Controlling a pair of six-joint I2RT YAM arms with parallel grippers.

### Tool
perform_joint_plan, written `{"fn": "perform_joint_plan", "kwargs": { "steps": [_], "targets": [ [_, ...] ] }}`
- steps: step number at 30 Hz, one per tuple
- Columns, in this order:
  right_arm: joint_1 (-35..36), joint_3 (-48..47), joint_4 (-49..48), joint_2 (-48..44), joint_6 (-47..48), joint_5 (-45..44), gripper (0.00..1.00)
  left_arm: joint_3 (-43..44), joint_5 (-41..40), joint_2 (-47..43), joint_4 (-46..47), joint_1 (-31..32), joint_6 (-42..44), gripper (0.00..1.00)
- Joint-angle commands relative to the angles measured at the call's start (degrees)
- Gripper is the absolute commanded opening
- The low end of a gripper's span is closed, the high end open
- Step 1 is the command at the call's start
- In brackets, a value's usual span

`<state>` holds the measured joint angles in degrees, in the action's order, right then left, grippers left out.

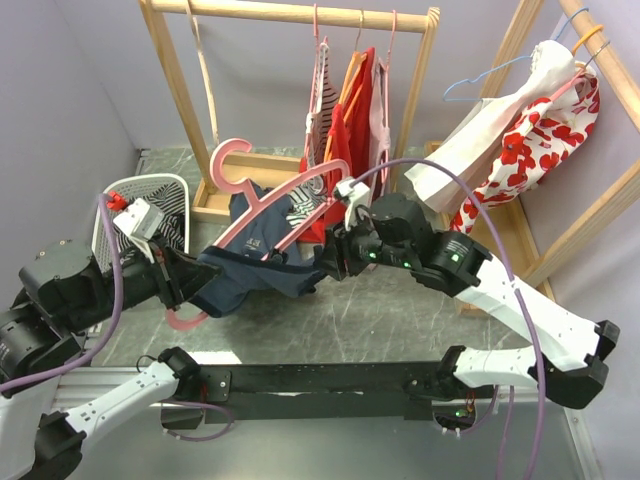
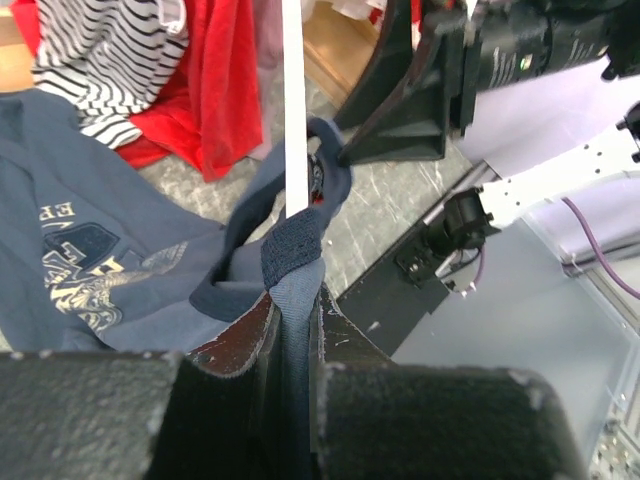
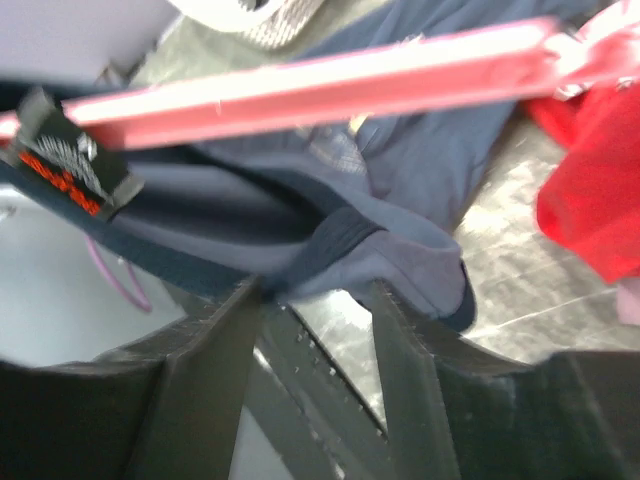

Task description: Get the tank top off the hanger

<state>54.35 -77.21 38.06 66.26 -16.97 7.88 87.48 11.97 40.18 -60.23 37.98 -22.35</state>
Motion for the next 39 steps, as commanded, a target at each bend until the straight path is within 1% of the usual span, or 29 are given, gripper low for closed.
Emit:
{"fn": "perform_joint_plan", "kwargs": {
  "steps": [1, 2, 5, 7, 8, 9, 10, 12, 14, 16, 17, 18, 19, 20, 21, 24, 26, 28, 31, 32, 33, 35, 36, 37, 39],
  "targets": [
    [0.58, -3.55, -4.75, -4.82, -3.51, -7.78, 0.61, 0.41, 4.99, 0.16, 2.32, 0.17, 0.02, 0.01],
    [0.5, -5.91, -5.1, -4.74, -3.59, -10.23, 0.67, -0.03, 5.43, 0.33, 2.05, 0.17, -0.67, 0.01],
    [0.5, -11.36, -5.63, -2.55, -2.63, -13.59, 0.66, -1.96, 9.03, -2.21, 2.74, 0.17, -1.47, 0.01],
    [0.5, -13.48, -6.16, -1.23, -2.36, -15.25, 0.66, -2.66, 8.08, -4.23, 2.31, 0.17, -2.43, 0.01],
    [0.58, -14.62, -6.59, -0.61, -2.36, -15.87, 0.66, -2.75, 7.9, -4.5, 1.26, 0.17, -2.7, 0.01],
    [0.5, -14.64, -7.9, -0.61, -2.36, -16.4, 0.7, -2.76, 7.81, -4.67, 0.64, 0.17, -2.61, 0.01],
    [0.58, -14.55, -8.79, -0.43, -2.36, -17.01, 0.7, -2.93, 7.63, -4.76, 0.2, 0.17, -2.7, 0.01],
    [0.41, -15.16, -9.68, 0.53, -3.41, -17.02, 0.71, -3.46, 7.81, -5.03, 0.2, 0.17, -2.44, 0.01],
    [0.5, -18.13, -8.45, 2.46, -5.43, -15.45, 0.71, -3.81, 6.68, -5.03, 0.2, 0.17, -2.0, 0.01],
    [0.5, -18.94, -7.91, 4.66, -10.17, -13.25, 0.7, -3.9, 5.88, -4.42, -0.33, 0.17, -1.91, 0.01],
    [0.58, -17.64, -8.79, 4.84, -11.58, -11.33, 0.7, -3.99, 5.35, -4.06, -0.42, 0.17, -1.65, 0.01],
    [0.58, -16.41, -11.84, 4.24, -14.99, -8.17, 0.71, -4.07, 4.56, -3.97, -1.03, 0.17, -1.73, 0.01],
    [0.58, -12.65, -14.13, 3.71, -17.02, -7.1, 0.72, -4.25, 3.51, -3.63, -1.29, 0.17, -1.82, 0.01],
    [0.67, -10.87, -18.16, 3.09, -18.78, -6.13, 0.71, -4.34, 2.2, -3.71, -1.3, 0.17, -1.82, 0.01],
    [0.76, -9.64, -19.16, 2.65, -21.5, -5.6, 0.71, -4.51, 1.84, -3.71, -1.3, 0.17, -1.82, 0.01],
    [0.94, -8.75, -17.86, 3.52, -26.78, -7.26, 0.71, -5.13, 0.35, -4.59, -0.07, 0.17, -2.08, 0.01],
    [1.11, -9.37, -18.28, 4.14, -28.29, -6.3, 0.72, -5.57, -0.89, -5.38, 0.64, 0.17, -2.79, 0.01],
    [1.29, -6.48, -20.56, 3.7, -31.27, -5.68, 0.74, -5.66, -0.28, -5.82, 0.9, 0.17, -2.7, 0.01],
    [1.29, -2.09, -27.76, 3.0, -33.38, -5.86, 0.75, -6.09, 0.95, -6.17, 0.9, 0.17, -2.44, 0.01],
    [1.2, -1.46, -30.22, 3.26, -35.48, -5.6, 0.75, -6.1, 1.04, -6.08, 0.12, 0.17, -2.35, 0.01],
    [1.11, -1.63, -29.89, 3.87, -36.02, -5.33, 0.75, -6.1, 1.3, -5.82, -0.15, 0.17, -2.35, 0.01],
    [1.2, -5.48, -25.88, 6.41, -36.72, -6.12, 0.77, -6.27, 2.62, -5.82, 0.02, 0.17, -2.17, 0.01],
    [1.2, -6.28, -25.5, 7.12, -37.6, -5.69, 0.77, -6.36, 2.62, -6.08, -0.07, 0.17, -2.09, 0.01],
    [1.2, -5.33, -26.89, 7.3, -38.3, -4.73, 0.77, -6.45, 2.8, -6.17, 0.11, 0.17, -2.17, 0.01],
    [1.2, -0.87, -34.78, 6.78, -40.76, -2.61, 0.77, -7.15, 4.55, -6.26, 0.63, 0.17, -1.56, 0.01]
  ]
}}
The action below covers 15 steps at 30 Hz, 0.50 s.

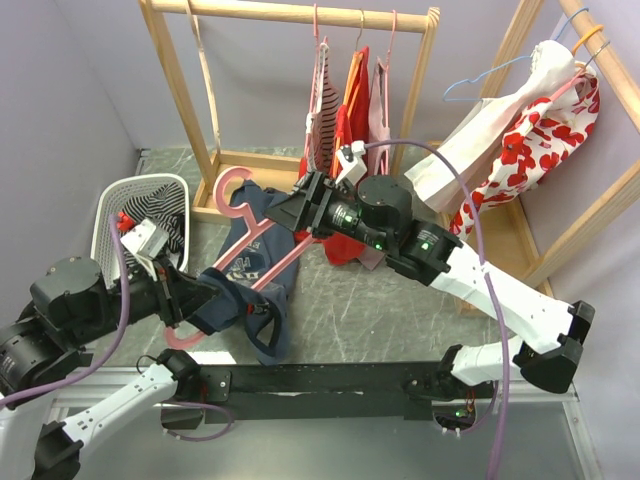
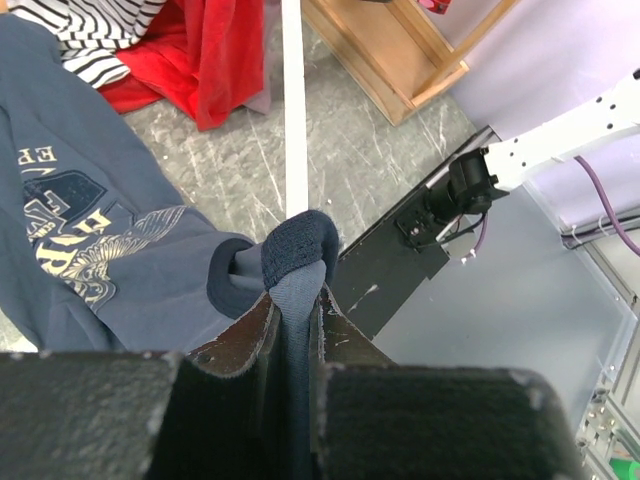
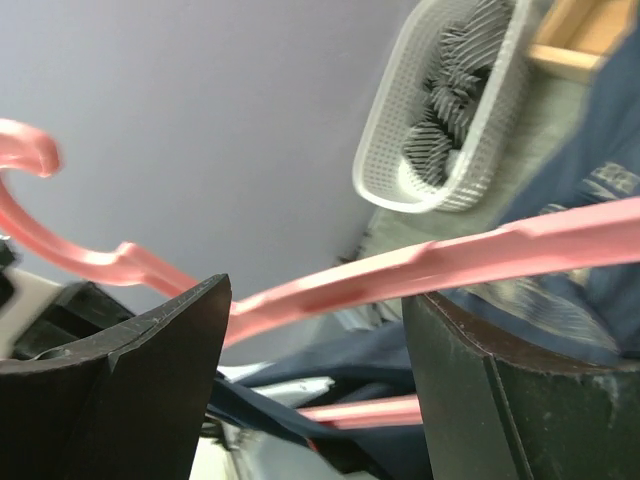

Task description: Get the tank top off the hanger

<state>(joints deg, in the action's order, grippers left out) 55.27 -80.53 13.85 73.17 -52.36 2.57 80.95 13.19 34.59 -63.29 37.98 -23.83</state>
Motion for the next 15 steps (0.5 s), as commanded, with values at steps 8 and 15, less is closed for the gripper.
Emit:
{"fn": "perform_joint_plan", "kwargs": {
  "steps": [8, 15],
  "targets": [
    [0.28, 2.66, -14.81, 1.36, -6.0, 1.83, 0.4, -1.14, 6.05, -1.19, 3.52, 0.17, 0.63, 0.01],
    [0.37, 2.66, -14.9, 1.72, -5.47, 2.35, 0.06, -1.4, 6.23, -0.75, 3.35, 0.17, 1.51, 0.01]
  ]
}}
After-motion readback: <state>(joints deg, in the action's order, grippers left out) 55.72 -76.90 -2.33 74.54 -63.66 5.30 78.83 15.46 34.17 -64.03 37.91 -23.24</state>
